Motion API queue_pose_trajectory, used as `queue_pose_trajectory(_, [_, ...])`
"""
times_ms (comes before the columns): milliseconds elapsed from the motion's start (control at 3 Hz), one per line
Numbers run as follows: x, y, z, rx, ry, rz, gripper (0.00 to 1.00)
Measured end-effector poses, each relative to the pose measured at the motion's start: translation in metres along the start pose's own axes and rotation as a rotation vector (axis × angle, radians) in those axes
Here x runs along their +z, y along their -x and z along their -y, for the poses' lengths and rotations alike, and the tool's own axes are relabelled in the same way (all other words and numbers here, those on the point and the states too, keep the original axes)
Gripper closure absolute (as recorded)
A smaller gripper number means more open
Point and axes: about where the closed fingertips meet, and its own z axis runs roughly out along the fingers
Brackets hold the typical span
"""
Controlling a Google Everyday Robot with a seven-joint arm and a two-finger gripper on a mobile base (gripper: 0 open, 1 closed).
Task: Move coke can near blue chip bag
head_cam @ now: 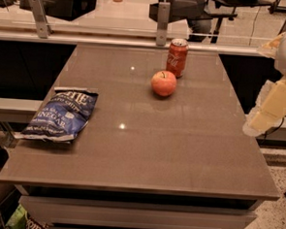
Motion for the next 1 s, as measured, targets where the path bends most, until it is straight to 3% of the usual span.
queue_pose_trajectory(333, [0.015,0.003,0.015,0.074,-0.049,0.090,0.00])
queue_pose_trajectory(1000, [0.048,0.019,0.080,0.214,-0.181,0.369,0.00])
